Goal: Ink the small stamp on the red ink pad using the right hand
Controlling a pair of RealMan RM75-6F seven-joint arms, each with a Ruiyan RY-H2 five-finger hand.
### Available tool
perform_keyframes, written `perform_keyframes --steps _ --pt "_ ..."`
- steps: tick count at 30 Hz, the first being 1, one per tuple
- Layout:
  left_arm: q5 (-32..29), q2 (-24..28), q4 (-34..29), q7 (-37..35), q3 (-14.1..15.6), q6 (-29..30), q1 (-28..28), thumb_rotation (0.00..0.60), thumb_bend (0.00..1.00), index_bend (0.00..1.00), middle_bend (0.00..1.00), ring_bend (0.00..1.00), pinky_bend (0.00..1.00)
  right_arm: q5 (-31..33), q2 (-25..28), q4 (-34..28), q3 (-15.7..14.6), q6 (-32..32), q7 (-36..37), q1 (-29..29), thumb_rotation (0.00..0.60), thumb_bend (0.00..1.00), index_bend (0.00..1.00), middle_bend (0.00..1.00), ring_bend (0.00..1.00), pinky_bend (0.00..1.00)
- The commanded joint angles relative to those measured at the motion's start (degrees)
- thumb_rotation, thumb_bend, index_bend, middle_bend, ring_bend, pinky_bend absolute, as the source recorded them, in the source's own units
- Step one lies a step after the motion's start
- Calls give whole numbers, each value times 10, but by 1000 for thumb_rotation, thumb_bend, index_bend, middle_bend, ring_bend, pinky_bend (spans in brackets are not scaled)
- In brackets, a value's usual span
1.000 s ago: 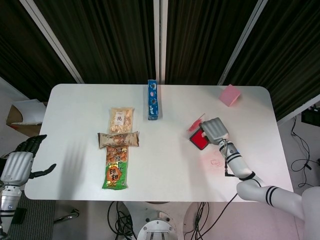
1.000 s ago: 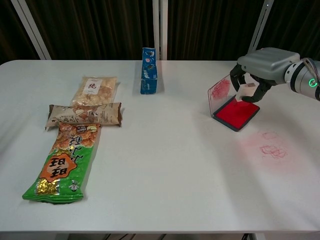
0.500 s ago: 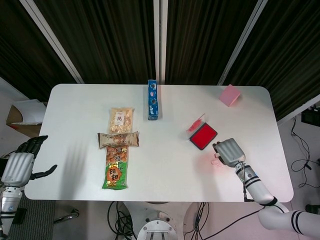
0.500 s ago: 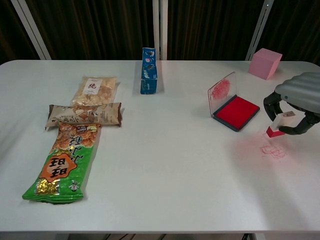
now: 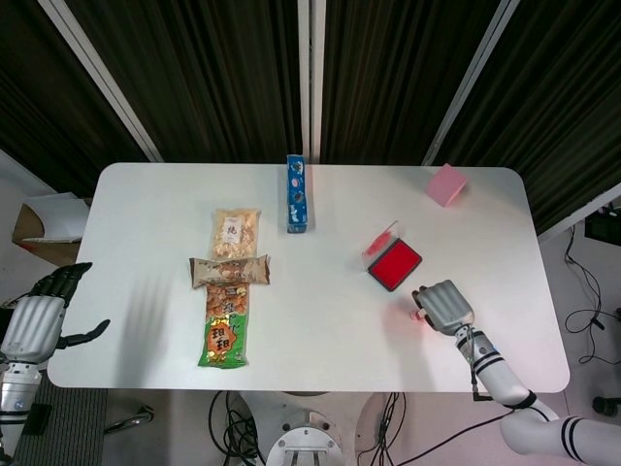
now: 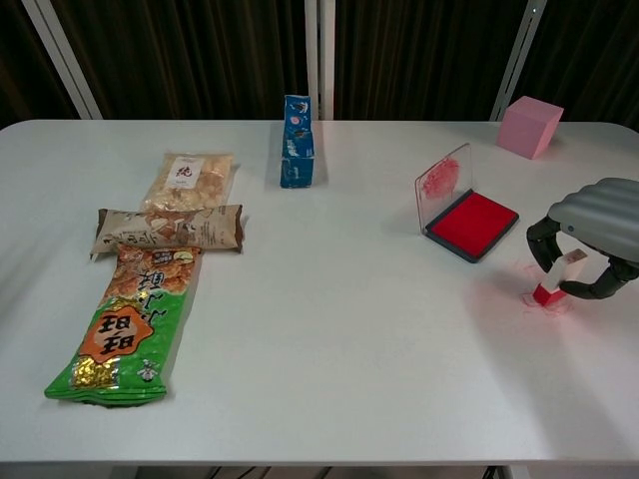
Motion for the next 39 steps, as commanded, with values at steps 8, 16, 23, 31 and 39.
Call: perform_keyframes --steps 8,16,23,31,39 --pt "0 -1 4 -2 0 1 0 429 169 108 132 118 205 -3 -7 6 2 -3 -7 -4 600 337 539 474 835 1000" --pt "-1 -1 5 -4 0 3 2 431 170 109 132 118 205 0 -1 -1 1 -16 -11 -4 600 304 464 447 835 1000" --pt "-1 -1 6 -5 0 3 3 430 169 108 132 118 205 5 8 -11 0 -25 -19 -3 600 284 408 376 834 1000" --pt "0 0 5 -5 -1 5 3 428 170 109 132 118 205 8 23 -26 -1 -30 -26 -3 600 263 283 307 833 1000" --pt "-1 0 4 -5 -1 7 4 428 169 108 132 118 205 -12 94 -95 -11 20 -19 -30 600 220 25 214 832 1000"
